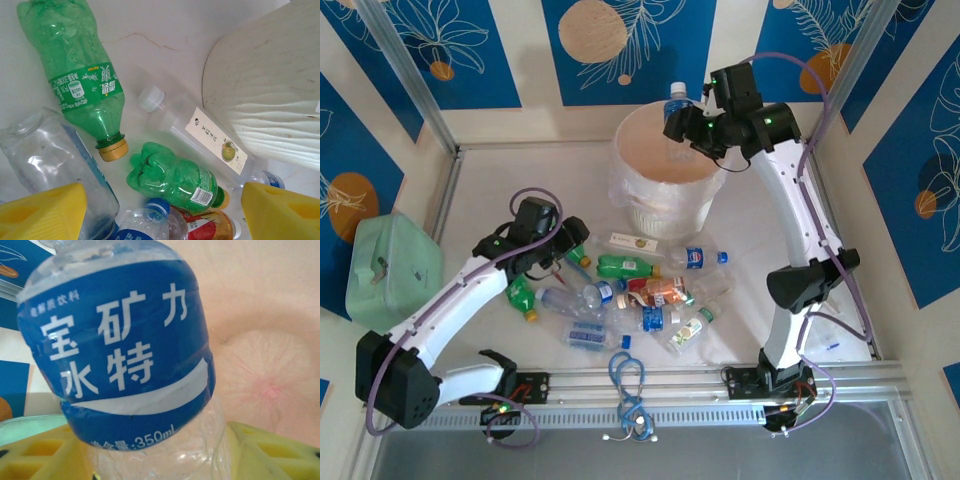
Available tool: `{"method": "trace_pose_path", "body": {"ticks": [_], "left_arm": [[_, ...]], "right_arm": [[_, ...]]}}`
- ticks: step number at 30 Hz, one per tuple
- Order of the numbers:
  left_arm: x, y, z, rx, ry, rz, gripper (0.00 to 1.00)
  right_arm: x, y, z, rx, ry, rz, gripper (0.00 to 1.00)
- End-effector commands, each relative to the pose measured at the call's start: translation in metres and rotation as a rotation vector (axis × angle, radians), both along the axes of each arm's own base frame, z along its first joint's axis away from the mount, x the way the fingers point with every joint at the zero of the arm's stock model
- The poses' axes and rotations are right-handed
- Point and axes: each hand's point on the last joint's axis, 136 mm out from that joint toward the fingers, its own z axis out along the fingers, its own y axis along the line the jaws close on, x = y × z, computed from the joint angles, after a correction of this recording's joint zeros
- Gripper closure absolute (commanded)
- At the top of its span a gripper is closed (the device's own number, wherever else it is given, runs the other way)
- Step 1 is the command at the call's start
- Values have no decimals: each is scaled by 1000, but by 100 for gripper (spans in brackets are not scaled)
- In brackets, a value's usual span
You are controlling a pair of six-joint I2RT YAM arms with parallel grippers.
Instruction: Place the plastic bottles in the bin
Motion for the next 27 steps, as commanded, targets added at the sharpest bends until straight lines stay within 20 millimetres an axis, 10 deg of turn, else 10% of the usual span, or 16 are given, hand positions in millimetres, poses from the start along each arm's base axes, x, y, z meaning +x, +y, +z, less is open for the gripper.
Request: {"method": "trace_pose_path", "body": {"ticks": [1,13,27], "left_arm": [[6,-3,8,-33,1,13,19],[8,-4,-4,-22,61,31,21],[46,-34,-38,-211,267,259,37]], "right_arm": [[-10,-6,8,15,2,-7,28],[-32,-21,24,-16,-35,-31,19],[-137,-11,-7,-105,-62,63,19]]}}
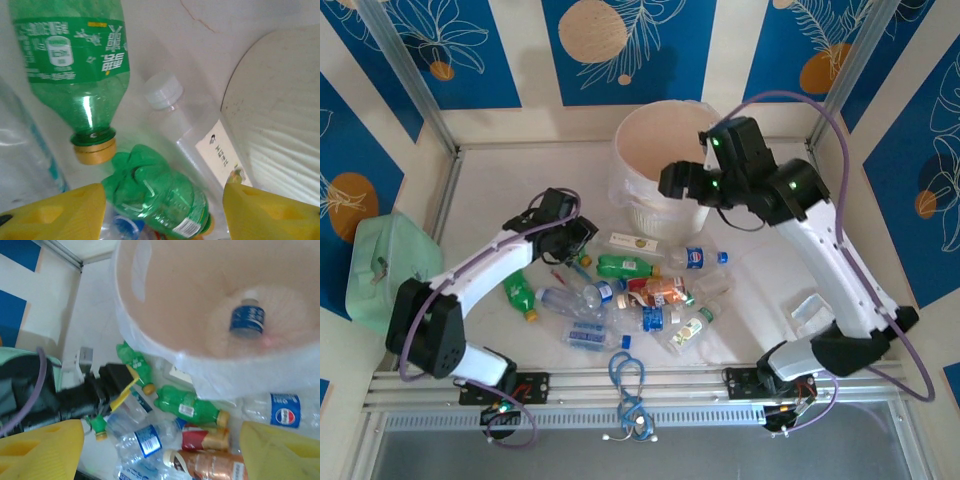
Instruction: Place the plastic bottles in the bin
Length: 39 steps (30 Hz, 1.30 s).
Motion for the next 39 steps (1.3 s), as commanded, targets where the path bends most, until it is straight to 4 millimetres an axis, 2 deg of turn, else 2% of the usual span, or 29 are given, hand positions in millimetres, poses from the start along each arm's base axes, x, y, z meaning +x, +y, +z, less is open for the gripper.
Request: {"method": "trace_pose_path", "body": {"ticks": [1,5,8,12,27,39], "left_arm": [[21,-5,13,-56,7,102,37],[36,-5,9,-23,21,142,37],[41,-9,-2,-46,58,177,40],[40,-10,-17,-40,120,215,42],[42,-8,-53,-26,204,302,41],[57,-15,-67,-26,216,315,42]], "right_arm": [[-8,-16,-9,-1,-9,-57,19],[-22,-27,-20,11,7,-73,19],[-27,-31,-27,10,16,-79,19],[-28,-37,-34,6,27,-90,19],[-34,-53,-49,14,57,-116,19],[-40,-57,-58,25,87,-124,19]]}}
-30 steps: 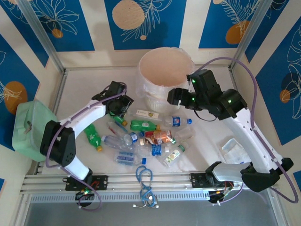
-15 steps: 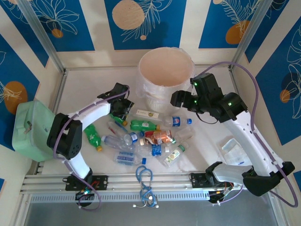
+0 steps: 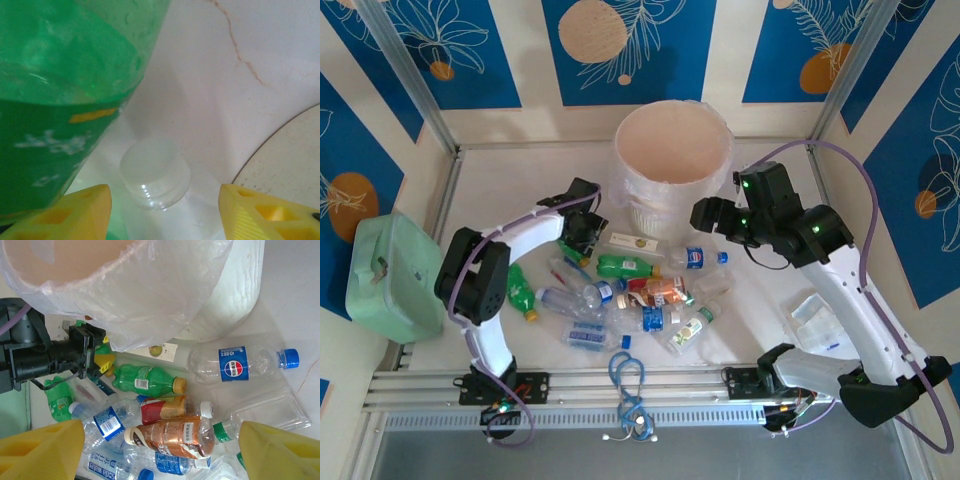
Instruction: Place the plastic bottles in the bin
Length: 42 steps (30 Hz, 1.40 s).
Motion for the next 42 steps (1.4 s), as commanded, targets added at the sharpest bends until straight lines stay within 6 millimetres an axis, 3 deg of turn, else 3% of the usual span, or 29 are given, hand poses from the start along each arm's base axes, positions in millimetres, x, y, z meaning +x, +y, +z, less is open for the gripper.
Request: {"method": "trace_pose_path", "body": {"ticks": [1,20,30,35,42], "left_arm": [[7,6,-4,1,28,99,42],[2,11,-19,42,94,124,47],[5,6,-26,20,100,125,55],[8,4,-16,10,69,117,60],[3,10,13,16,22,89,63]], "right_arm": [[-6,-1,0,22,8,1,19],[-4,-6,1,32,15,-9,19],[-5,-10,2,36,10,-20,19],[-4,-10,1,43,7,-20,20],[-6,-12,8,56,-10,-23,20]]}}
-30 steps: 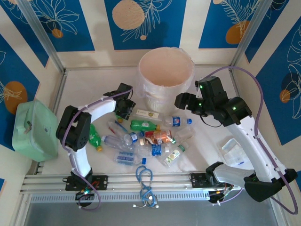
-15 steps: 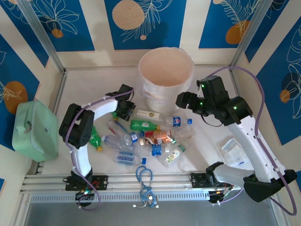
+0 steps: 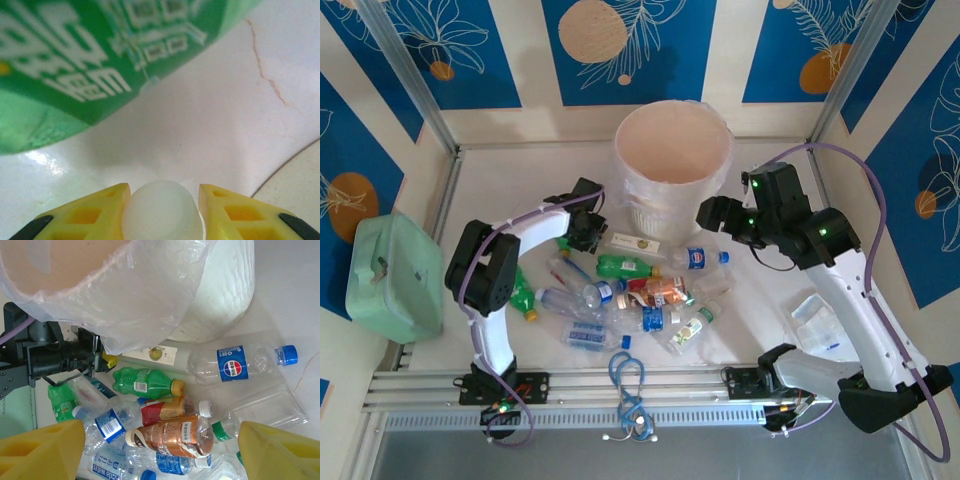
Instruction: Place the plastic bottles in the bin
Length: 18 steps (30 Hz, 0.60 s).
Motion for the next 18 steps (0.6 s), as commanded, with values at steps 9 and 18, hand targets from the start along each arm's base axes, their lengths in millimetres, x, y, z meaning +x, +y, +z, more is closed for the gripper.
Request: {"method": "trace_pose_path", "body": {"ticks": [9,18], "left_arm": [[-20,22,71,-16,-109,33,65],[-57,41,99,-4,-137,-21,69]], "right_arm": [[-21,-3,18,74,-27,1,21],[-31,-8,28,108,-42,-20,21]]}}
